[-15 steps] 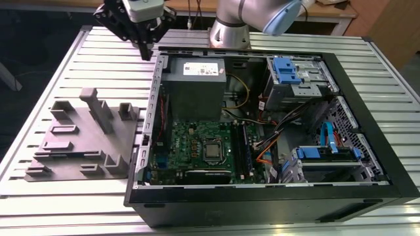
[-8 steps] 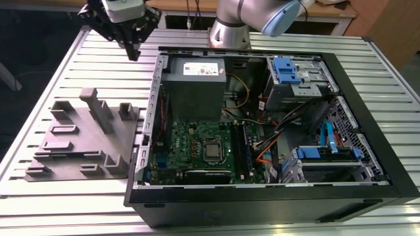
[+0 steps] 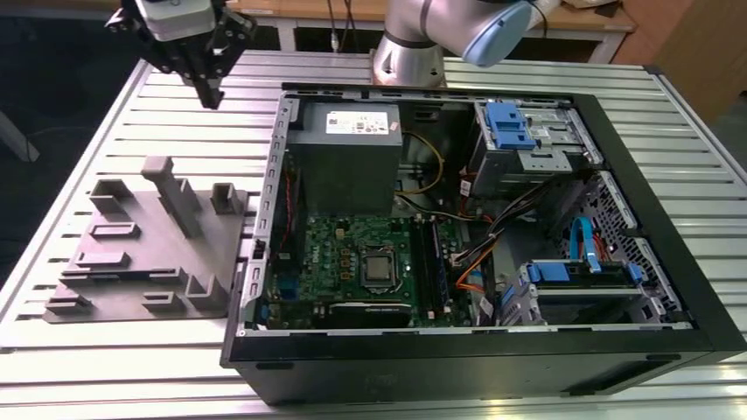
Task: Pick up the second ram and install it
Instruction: 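Reach for the second ram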
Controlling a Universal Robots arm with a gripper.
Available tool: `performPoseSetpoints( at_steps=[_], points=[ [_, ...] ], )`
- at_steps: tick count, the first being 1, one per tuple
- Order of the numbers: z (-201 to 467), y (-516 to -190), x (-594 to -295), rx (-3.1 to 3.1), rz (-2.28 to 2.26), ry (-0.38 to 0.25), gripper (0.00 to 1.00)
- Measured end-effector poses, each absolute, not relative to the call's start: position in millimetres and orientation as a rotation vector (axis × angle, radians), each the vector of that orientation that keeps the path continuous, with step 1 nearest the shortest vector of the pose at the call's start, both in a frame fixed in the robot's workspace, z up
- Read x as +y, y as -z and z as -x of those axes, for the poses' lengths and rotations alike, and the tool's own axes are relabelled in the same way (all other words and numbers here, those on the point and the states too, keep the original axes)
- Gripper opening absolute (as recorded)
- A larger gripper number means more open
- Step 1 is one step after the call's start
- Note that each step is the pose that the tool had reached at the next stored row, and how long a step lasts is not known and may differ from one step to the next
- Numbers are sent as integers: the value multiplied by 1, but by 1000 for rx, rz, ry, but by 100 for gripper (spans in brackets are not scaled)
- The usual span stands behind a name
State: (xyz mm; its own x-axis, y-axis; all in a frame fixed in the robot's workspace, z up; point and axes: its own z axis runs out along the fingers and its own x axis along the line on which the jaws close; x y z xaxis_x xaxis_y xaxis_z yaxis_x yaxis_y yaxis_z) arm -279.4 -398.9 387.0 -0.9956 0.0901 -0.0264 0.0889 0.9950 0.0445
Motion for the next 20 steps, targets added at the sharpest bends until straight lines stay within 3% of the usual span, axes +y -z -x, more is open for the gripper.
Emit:
performPoseSetpoints(
  at_steps=[20],
  points=[
    [329,-382,-399,3109,-149,-67,7]
  ],
)
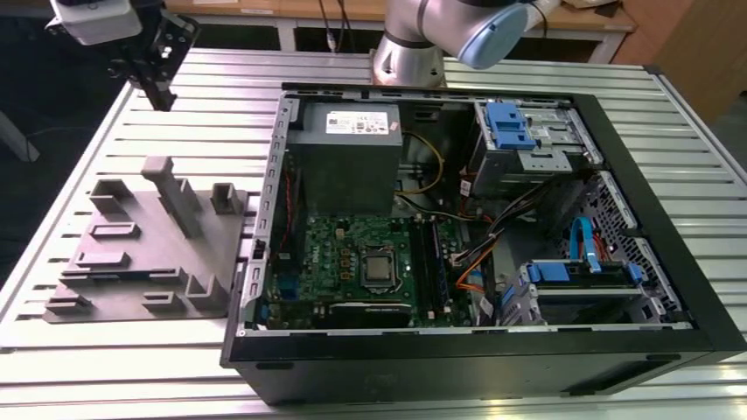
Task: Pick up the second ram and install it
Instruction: 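Reach for the second ram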
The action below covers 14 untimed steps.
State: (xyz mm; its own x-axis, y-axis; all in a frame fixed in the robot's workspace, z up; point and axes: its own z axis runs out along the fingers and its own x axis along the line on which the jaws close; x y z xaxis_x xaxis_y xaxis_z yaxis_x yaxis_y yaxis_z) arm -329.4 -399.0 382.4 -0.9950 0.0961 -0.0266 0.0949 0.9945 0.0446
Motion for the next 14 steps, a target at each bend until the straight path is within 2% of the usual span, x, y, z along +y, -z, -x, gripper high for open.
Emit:
performPoseSetpoints(
  at_steps=[14],
  points=[
    [365,-375,-401,3108,-155,-67,7]
  ],
)
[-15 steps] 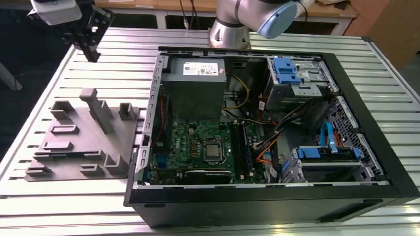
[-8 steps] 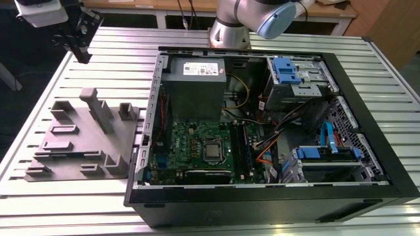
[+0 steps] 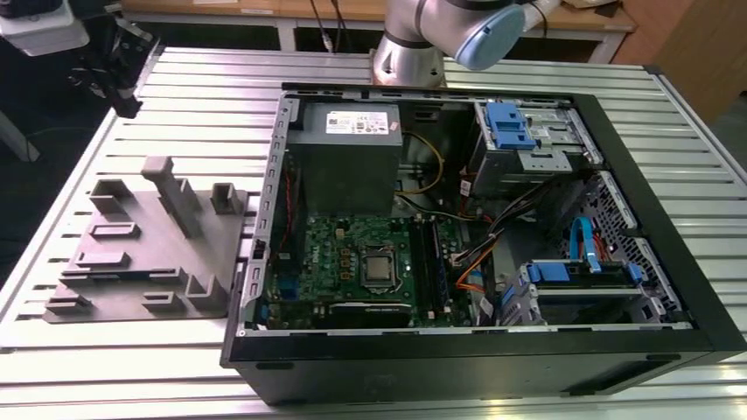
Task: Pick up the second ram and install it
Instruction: 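Reach for the second ram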
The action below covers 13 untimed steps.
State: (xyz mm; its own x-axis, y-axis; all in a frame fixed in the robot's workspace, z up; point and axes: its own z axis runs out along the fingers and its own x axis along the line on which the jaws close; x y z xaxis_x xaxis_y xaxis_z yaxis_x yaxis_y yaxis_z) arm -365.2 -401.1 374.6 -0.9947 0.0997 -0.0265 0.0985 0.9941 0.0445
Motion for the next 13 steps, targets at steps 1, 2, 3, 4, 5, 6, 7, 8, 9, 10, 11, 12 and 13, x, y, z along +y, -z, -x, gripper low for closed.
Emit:
performPoseSetpoints(
  at_steps=[1,2,3,4,5,6,7,8,9,10,11,12,13],
  points=[
    [367,-374,-402,3108,-155,-67,7],
    [369,-373,-402,3108,-155,-67,7],
    [371,-373,-403,3108,-155,-67,7],
    [372,-372,-404,3108,-155,-67,7],
    [373,-371,-405,3108,-155,-67,7],
    [374,-370,-407,3108,-155,-67,7],
    [374,-369,-409,3108,-156,-67,7],
    [375,-368,-411,3108,-156,-67,7],
    [375,-367,-413,3108,-156,-67,7],
    [376,-366,-416,3108,-156,-67,7],
    [376,-365,-419,3108,-156,-67,7],
    [376,-364,-423,3108,-156,-67,7],
    [376,-363,-427,3108,-156,-67,7]
  ],
)
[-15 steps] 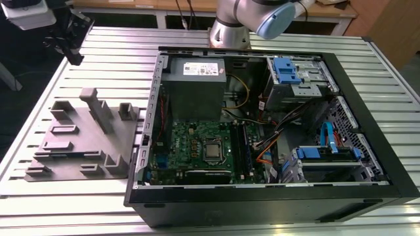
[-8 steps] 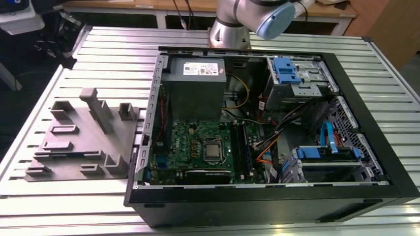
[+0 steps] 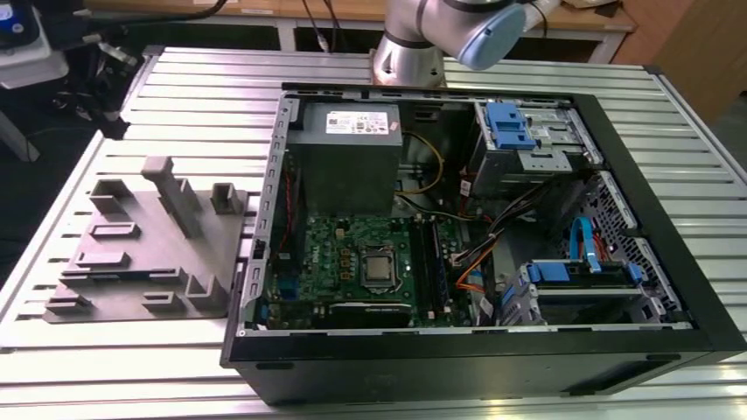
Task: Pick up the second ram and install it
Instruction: 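Reach for the second ram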
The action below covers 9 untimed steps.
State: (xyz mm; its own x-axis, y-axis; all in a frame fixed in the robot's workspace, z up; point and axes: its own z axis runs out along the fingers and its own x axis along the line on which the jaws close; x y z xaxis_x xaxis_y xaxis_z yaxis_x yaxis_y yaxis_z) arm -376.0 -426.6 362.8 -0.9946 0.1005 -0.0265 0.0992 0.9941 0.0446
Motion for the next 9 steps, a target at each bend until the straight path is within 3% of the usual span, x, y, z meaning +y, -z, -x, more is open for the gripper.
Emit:
performPoseSetpoints(
  at_steps=[9],
  points=[
    [378,-349,-454,3108,-156,-67,7]
  ],
)
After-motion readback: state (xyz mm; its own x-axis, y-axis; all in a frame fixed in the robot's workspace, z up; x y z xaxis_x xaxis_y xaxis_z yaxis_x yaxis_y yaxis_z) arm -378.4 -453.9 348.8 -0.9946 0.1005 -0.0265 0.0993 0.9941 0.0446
